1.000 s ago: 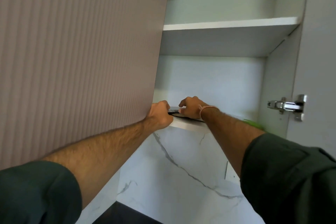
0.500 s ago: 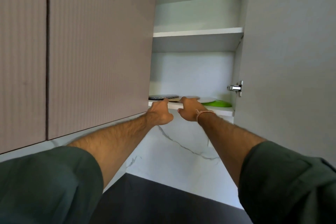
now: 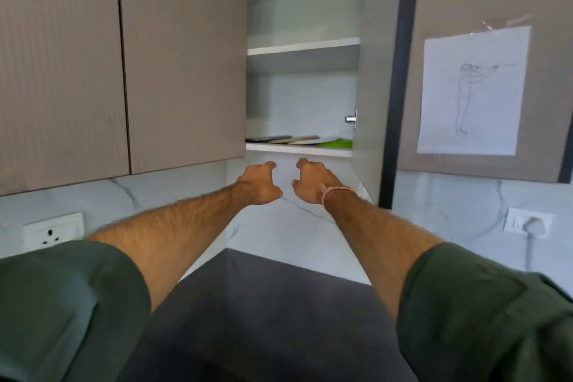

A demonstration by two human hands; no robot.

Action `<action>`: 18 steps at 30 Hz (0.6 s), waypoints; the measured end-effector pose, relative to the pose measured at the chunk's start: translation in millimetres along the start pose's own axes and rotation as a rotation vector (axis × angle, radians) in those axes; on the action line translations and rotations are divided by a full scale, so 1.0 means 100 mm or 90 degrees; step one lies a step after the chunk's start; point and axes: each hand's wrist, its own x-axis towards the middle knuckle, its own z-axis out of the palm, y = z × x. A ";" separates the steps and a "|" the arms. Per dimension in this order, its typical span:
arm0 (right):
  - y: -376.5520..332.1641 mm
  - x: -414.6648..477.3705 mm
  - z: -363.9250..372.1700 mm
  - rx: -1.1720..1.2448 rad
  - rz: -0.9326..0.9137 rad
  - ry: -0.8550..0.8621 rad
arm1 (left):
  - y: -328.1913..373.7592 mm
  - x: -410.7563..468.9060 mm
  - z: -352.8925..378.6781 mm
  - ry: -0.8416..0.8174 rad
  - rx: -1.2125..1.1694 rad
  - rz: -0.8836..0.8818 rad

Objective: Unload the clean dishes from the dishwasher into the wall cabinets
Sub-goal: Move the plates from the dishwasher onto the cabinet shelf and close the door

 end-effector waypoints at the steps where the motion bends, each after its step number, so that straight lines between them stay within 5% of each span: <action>1: 0.04 -0.19 0.01 0.006 -0.002 -0.004 | 0.07 -0.17 0.07 -0.009 0.004 -0.004; 18: 0.83 -3.00 0.11 0.041 0.142 -0.117 | 1.04 -2.28 1.23 -0.213 0.019 0.041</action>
